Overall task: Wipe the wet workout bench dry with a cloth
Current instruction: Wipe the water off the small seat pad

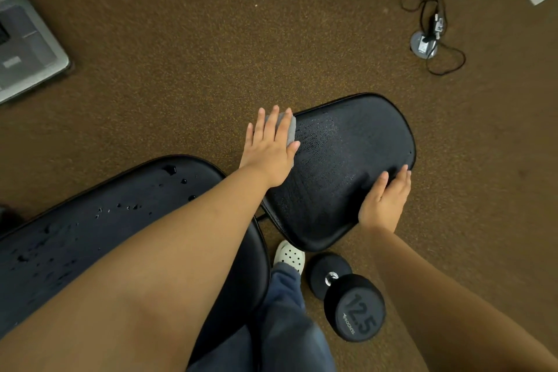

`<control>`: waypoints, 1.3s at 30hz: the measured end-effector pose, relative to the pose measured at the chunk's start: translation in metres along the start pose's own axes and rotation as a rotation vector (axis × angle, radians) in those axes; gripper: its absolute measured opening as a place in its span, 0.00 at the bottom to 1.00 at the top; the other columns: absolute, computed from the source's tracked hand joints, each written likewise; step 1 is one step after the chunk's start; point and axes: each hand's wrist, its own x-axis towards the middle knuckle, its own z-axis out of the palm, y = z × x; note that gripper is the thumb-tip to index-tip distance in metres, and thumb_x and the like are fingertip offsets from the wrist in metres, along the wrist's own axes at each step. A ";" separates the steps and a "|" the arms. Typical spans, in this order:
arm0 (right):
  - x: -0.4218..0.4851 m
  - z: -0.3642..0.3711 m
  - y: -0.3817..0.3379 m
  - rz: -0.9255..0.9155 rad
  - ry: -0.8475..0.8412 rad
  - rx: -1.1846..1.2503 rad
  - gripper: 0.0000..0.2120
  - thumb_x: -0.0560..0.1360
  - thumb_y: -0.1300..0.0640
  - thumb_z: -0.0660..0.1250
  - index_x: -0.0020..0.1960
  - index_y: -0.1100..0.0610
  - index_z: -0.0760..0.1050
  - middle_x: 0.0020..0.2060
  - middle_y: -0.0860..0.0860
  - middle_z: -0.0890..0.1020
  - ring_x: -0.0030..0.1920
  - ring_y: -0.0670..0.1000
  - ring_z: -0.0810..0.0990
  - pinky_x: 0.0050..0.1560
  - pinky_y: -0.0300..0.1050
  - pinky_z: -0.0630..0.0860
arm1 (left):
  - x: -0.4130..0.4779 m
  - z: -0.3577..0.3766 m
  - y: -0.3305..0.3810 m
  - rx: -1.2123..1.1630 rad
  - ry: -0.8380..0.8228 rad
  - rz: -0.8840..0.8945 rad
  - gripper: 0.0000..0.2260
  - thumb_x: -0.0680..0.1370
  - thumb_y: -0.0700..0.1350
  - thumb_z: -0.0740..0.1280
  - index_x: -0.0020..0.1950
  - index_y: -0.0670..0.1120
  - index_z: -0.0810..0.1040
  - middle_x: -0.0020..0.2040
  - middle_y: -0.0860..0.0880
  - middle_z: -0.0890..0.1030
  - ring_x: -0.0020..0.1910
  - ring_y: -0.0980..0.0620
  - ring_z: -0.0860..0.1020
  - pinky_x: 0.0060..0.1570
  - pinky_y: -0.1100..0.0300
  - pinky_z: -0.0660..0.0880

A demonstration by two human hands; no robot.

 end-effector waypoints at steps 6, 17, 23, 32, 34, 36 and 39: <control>0.033 -0.019 -0.009 0.013 -0.139 -0.099 0.27 0.83 0.45 0.47 0.78 0.54 0.49 0.78 0.52 0.50 0.77 0.51 0.47 0.75 0.47 0.46 | -0.003 -0.006 0.000 0.021 -0.074 0.003 0.27 0.84 0.54 0.45 0.76 0.50 0.31 0.77 0.48 0.32 0.75 0.45 0.30 0.74 0.47 0.35; 0.060 -0.043 -0.040 0.059 -0.377 -0.235 0.30 0.81 0.42 0.50 0.78 0.53 0.48 0.77 0.56 0.51 0.76 0.57 0.53 0.75 0.55 0.52 | -0.025 -0.002 0.011 0.135 -0.123 -0.042 0.29 0.84 0.53 0.47 0.76 0.48 0.30 0.76 0.47 0.30 0.75 0.44 0.31 0.73 0.48 0.37; 0.106 -0.041 -0.067 -0.300 -0.548 -0.437 0.27 0.82 0.46 0.51 0.78 0.52 0.50 0.77 0.54 0.53 0.77 0.53 0.49 0.76 0.52 0.50 | -0.023 0.007 0.018 0.132 -0.062 -0.130 0.28 0.84 0.54 0.43 0.72 0.49 0.26 0.75 0.48 0.28 0.74 0.45 0.30 0.74 0.45 0.37; 0.198 -0.028 -0.081 -0.771 -0.892 -0.528 0.24 0.83 0.49 0.48 0.77 0.53 0.54 0.77 0.49 0.57 0.76 0.49 0.53 0.73 0.41 0.50 | -0.016 0.026 0.046 0.028 0.090 -0.427 0.26 0.83 0.55 0.40 0.73 0.51 0.27 0.76 0.50 0.30 0.75 0.47 0.31 0.74 0.46 0.36; 0.205 -0.023 -0.076 -0.854 -0.931 -0.486 0.24 0.83 0.49 0.48 0.77 0.54 0.54 0.76 0.49 0.58 0.76 0.47 0.53 0.72 0.37 0.49 | -0.008 0.033 0.056 -0.084 0.172 -0.550 0.26 0.83 0.54 0.42 0.75 0.50 0.31 0.77 0.50 0.33 0.76 0.47 0.32 0.74 0.46 0.36; 0.211 -0.020 -0.070 -0.881 -0.949 -0.425 0.24 0.83 0.49 0.48 0.77 0.54 0.54 0.76 0.48 0.58 0.76 0.46 0.53 0.71 0.36 0.48 | 0.000 0.038 0.067 -0.187 0.293 -0.643 0.26 0.83 0.53 0.45 0.77 0.50 0.36 0.79 0.50 0.38 0.77 0.47 0.36 0.74 0.46 0.38; 0.216 -0.018 -0.062 -0.883 -0.970 -0.313 0.23 0.83 0.50 0.48 0.77 0.53 0.55 0.76 0.47 0.59 0.76 0.44 0.53 0.71 0.36 0.49 | 0.014 0.047 0.083 -0.287 0.535 -0.762 0.24 0.84 0.52 0.47 0.79 0.50 0.47 0.79 0.49 0.50 0.78 0.46 0.44 0.74 0.46 0.43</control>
